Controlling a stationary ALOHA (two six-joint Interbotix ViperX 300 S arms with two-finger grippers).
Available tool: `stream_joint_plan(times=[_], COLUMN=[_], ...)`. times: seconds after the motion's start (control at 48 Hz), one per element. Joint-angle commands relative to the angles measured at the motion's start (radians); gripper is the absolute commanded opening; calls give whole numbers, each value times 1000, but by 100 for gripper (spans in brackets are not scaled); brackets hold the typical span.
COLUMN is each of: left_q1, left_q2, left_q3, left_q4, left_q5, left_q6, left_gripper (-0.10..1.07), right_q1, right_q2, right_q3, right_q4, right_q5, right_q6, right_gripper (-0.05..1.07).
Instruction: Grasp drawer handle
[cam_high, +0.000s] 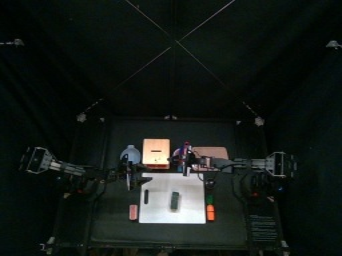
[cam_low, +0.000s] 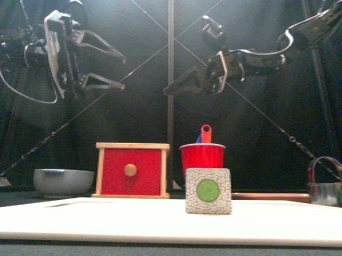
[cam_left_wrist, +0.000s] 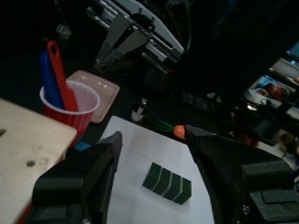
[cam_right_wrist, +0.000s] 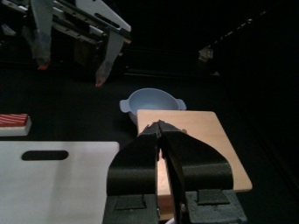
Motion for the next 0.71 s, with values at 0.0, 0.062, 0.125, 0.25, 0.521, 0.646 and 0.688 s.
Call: stream_joint_plan(times=[0.0,0.062,0.125,0.25,0.521,0.646,0.688], left_q1=[-34,-54,-67,-77,-77,-75,-75], left_q2=[51,86,114,164,267,314,328], left_q3=[-31,-43,-54,-74,-84,-92,-97], left_q4=[-109,-186,-247,-348,-525,-545,-546], left_q5=[-43,-54,-60,-66,-66,-66,-63], left_q6=[-2,-6,-14,-38,-98,-137,-147], left_gripper=[92,92,92,92,92,92,92], right_q1=[-18,-28,-34,-44,-57,-60,-63], right_q2=[31,78,117,189,313,345,354], right_q3=[-57,-89,-120,-184,-307,-331,-336], right_q4=[0,0,0,-6,-54,-58,-58], right_q5=[-11,-11,-12,-12,0,18,23], right_q6=[-3,-5,-8,-12,-9,-11,-11], right_gripper=[4,4,4,4,4,4,4])
